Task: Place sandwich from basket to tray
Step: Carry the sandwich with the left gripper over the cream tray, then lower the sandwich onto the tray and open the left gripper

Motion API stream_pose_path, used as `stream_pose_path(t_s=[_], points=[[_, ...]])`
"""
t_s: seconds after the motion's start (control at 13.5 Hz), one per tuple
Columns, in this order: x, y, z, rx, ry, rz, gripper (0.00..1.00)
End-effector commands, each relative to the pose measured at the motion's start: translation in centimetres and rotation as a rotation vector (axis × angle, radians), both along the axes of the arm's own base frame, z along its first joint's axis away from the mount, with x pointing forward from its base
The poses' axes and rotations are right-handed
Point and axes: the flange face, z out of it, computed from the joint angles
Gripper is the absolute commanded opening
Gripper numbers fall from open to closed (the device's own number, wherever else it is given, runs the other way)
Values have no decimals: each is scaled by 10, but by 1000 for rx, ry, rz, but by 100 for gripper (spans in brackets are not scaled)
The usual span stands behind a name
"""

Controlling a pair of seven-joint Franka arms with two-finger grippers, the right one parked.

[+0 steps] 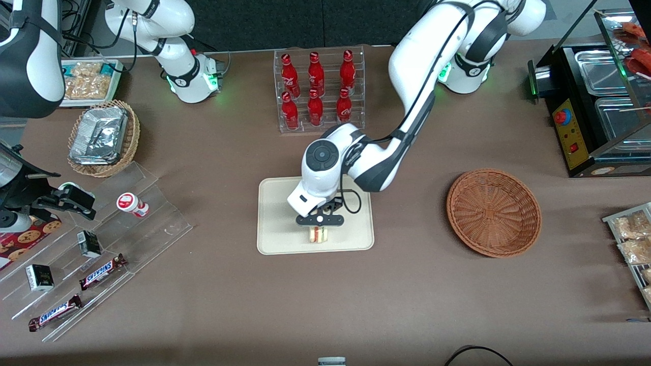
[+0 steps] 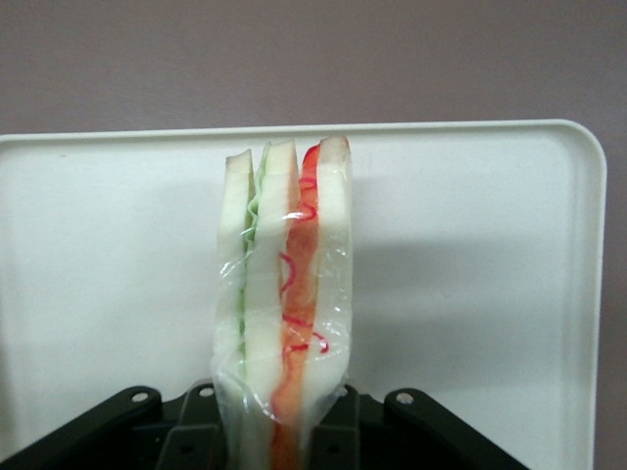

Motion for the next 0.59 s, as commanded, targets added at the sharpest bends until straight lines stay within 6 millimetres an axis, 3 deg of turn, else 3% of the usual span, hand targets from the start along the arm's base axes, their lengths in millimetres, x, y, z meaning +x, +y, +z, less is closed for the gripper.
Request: stream_pose_path(t_s=[0.0, 0.15, 0.22, 0.37, 0.52], points=[[-1, -14, -22, 5, -44, -20, 0], [-5, -16, -35, 29, -50, -18, 3], [-6, -17, -35, 32, -54, -20, 17], [-5, -16, -33, 31, -55, -17, 100], [-5, -17, -27, 24, -61, -14, 100]])
